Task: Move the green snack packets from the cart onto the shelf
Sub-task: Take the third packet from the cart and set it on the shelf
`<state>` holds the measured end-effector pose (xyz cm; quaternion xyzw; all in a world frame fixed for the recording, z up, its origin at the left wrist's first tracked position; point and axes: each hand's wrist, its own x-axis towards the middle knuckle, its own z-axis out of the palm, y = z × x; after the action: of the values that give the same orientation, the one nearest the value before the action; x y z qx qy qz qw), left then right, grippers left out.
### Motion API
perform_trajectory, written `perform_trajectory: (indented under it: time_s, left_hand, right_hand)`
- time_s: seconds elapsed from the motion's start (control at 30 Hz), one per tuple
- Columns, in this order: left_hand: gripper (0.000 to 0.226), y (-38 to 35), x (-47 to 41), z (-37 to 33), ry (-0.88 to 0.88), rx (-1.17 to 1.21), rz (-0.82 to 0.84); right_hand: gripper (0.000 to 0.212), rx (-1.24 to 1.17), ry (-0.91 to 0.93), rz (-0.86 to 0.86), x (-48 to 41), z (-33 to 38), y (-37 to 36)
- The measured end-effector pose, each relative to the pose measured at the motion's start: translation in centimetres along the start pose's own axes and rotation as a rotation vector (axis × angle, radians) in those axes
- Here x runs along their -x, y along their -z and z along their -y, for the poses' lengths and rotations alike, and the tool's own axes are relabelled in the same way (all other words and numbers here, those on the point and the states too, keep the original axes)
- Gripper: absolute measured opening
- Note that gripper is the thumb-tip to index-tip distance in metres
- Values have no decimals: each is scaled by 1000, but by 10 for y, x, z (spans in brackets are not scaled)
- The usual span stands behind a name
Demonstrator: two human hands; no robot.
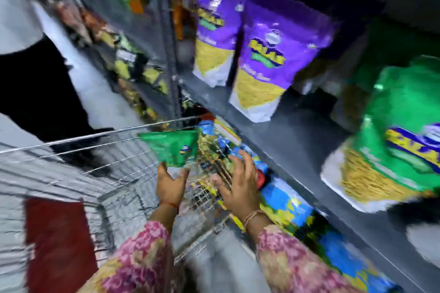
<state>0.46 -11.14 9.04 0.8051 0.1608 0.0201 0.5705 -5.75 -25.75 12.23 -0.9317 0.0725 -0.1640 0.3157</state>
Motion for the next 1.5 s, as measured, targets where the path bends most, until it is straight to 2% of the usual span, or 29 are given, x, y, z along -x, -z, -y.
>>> perform_trajectory:
  time_s: [0.1, 0.3, 0.4, 0.53, 0.6, 0.7, 0.83, 0.93, 1.07, 1.13, 1.23, 1.33, 1.4, 1.5]
  left_hand:
    - [68, 24, -39, 40, 159, -4, 54]
    - [93, 35, -95, 94, 306, -249, 288]
    - [107, 20, -119, 106, 302, -206, 323]
    - [106, -11, -155, 134, 391, -116, 332]
    - [108, -28, -171, 154, 460, -53, 342]
    - [107, -45, -189, 173, 487, -13, 341]
    - [86, -59, -196, 184, 440, -20, 417]
    - [76, -49, -186, 170, 357, -18, 379]
    - [86, -14, -157, 143, 315, 19, 418]
    - [87, 5, -141, 122, 320, 31, 416]
    - [75, 19, -121, 95, 290, 80, 362]
    - [76, 29, -102, 71, 203, 84, 382]
    - [62, 33, -91, 55, 125, 56, 398]
    - [59, 37, -69, 27, -9, 35, 475]
  right_hand:
    - [60, -13, -48, 196, -29, -3, -48]
    - [83, 3, -231, 597, -68, -40, -113]
    - [94, 23, -280, 732, -87, -62, -141]
    - [103, -52, -418, 831, -104, -92, -187]
    - [104, -44, -460, 822, -111, -108, -214]
    - [100, -184, -549, 740, -119, -123, -247]
    - [80, -379, -593, 709, -124, -121, -269]
    - [70, -428, -598, 694, -124, -107, -260]
    - [70, -516, -638, 839, -116, -89, -226]
    - [66, -566, -644, 846, -107, -76, -203]
    - [43, -698, -646, 736, -88, -52, -172]
    - [24, -810, -648, 495, -64, -31, -140]
    - [25, -842, -632, 360, -50, -19, -120]
    - [28, -856, -608, 196, -29, -5, -85]
